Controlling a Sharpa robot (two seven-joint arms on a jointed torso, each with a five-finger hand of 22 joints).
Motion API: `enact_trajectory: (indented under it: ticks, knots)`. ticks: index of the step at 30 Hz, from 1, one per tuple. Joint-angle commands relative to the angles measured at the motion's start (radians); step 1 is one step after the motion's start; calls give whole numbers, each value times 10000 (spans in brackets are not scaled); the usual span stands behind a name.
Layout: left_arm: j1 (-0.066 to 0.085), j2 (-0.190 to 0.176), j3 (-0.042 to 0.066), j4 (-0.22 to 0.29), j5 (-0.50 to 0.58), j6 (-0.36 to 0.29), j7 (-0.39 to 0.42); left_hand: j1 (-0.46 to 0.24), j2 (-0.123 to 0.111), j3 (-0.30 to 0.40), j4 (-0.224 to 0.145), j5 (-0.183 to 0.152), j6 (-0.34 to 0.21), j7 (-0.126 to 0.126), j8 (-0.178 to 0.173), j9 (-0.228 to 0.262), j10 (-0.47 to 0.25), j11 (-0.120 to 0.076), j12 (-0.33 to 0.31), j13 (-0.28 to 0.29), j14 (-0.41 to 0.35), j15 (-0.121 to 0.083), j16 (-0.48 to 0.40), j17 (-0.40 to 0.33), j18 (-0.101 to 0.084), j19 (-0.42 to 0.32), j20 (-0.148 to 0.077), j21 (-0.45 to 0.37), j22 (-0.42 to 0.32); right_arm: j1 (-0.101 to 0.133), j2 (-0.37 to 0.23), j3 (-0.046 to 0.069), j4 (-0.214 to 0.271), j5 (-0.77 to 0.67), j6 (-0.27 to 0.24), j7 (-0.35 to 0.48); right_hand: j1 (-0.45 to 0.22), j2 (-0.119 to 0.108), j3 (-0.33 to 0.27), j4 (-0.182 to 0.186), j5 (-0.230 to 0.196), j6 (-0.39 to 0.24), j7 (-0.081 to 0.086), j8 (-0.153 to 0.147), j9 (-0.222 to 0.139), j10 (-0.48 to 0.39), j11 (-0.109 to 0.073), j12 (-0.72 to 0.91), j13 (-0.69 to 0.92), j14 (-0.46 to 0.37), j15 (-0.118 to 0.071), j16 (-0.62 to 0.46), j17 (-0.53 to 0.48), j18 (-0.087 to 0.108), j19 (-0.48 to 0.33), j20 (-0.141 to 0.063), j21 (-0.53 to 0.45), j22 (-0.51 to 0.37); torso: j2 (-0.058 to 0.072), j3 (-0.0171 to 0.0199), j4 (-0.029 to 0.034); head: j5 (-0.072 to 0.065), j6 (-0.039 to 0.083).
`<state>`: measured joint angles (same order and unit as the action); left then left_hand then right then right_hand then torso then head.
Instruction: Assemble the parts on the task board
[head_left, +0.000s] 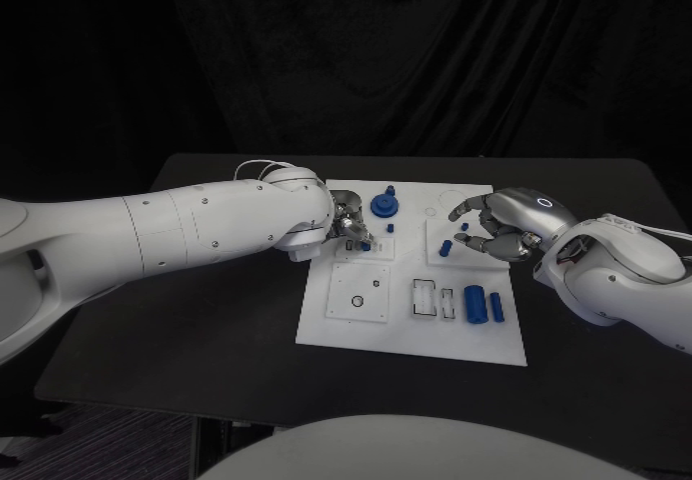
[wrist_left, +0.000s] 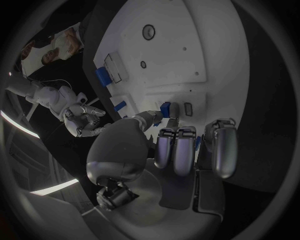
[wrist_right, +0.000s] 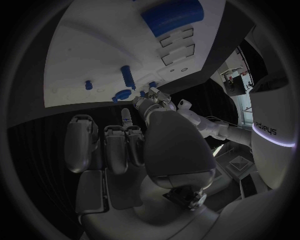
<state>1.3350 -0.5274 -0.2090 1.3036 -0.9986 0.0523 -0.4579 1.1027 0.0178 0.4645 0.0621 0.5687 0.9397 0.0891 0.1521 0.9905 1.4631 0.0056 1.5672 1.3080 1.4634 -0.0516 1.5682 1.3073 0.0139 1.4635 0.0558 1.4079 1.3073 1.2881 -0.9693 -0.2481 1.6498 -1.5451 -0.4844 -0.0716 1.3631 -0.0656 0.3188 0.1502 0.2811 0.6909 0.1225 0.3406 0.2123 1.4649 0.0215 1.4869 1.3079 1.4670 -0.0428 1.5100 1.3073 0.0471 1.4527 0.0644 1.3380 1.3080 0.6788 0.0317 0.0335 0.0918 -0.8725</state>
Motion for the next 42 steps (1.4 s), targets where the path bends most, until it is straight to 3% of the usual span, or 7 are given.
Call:
enact_trajectory:
  ticks: [1, 6, 11, 13, 17, 34, 42]
  knots:
    - [-48, -16, -28, -21, -44, 156, -59, -102, 16, 670, -595, 67, -1, -47, 53, 22, 1077, 27, 36, 2628, 1074, 41, 26, 2635, 205, 537, 52, -23, 2180, -6, -3, 6, 9, 150, 52, -142, 78, 31, 47, -17, 30, 35, 14, -29, -10, 52, 2, -59, 1362, 760, 2, -28, 1831, 100, -41, 30, -55, 1863, 6, -1, -4, -2, -2]
    - [-48, -12, -28, -23, -44, 215, -60, -220, -72, 702, -591, -200, -27, -70, 139, 120, 1077, 11, 36, 2628, 1074, 29, 26, 2635, 203, 541, 41, -14, 2182, -6, -1, 6, 5, 178, 71, -144, 81, 36, 53, -20, 31, 35, 15, -31, -12, 54, 3, -57, 1364, 758, 2, -31, 1828, 102, -44, 30, -63, 1860, 1, 0, -5, 5, -2]
    - [-48, -20, -28, -16, -44, 173, -59, -610, -4, 172, -90, -2693, -148, -124, 213, 206, 1077, -19, 36, 2628, 1074, 9, 26, 2635, 198, 549, 23, -5, 2184, -6, 0, 6, 2, 187, 84, -151, 83, 39, 57, -22, 32, 37, 16, -31, -14, 47, 4, -63, 1355, 756, 3, -37, 1820, 105, -52, 31, -78, 1856, -3, 1, -5, 10, -2]
    - [-48, -27, -28, -13, -44, 131, -55, -818, -20, -141, 227, -3306, -148, -105, 195, 160, 1077, 0, 36, 2628, 1074, 21, 26, 2635, 194, 558, 25, 13, 2190, -7, 1, 6, 1, 188, 86, -153, 83, 39, 57, -22, 32, 37, 16, -31, -14, 47, 4, -63, 1355, 756, 3, -37, 1820, 105, -52, 31, -78, 1856, -1, 0, -6, 16, -2]
    - [-49, -49, -28, -3, -44, -15, -58, -1140, -51, -743, 825, -3838, -99, -93, 168, 59, 1077, 13, 36, 2628, 1074, 27, 26, 2635, 180, 591, 32, 84, 2209, -7, -1, 6, 0, 190, 86, -154, 83, 39, 57, -22, 32, 37, 16, -31, -14, 47, 4, -63, 1355, 756, 3, -37, 1820, 105, -52, 31, -78, 1856, -6, 2, -8, 20, -2]
    - [-49, -162, -28, 28, -44, -189, -201, -1392, 95, -1538, 1657, -3936, 12, -118, 183, -59, 1077, -5, 36, 2628, 1074, 6, 26, 2635, 161, 636, 14, 181, 2236, -11, -13, 6, 4, 190, 95, -147, 83, 39, 57, -22, 32, 37, 16, -31, -14, 47, 4, -63, 1355, 756, 3, -37, 1820, 105, -52, 31, -78, 1856, 1, -4, -1, 39, -2]
    - [-49, -364, -28, 282, -44, -819, 321, -1215, 108, -1994, 1983, -3920, 87, -226, 626, 399, 1077, -101, 36, 2628, 1074, -75, 26, 2635, 133, 696, -54, 329, 2276, -12, -55, 6, 15, 190, 70, -140, 85, 36, 67, -36, 30, 47, 22, -32, -25, 40, 10, -68, 1347, 754, 7, -40, 1816, 105, -52, 34, -82, 1855, -2, 0, 1, 28, -2]
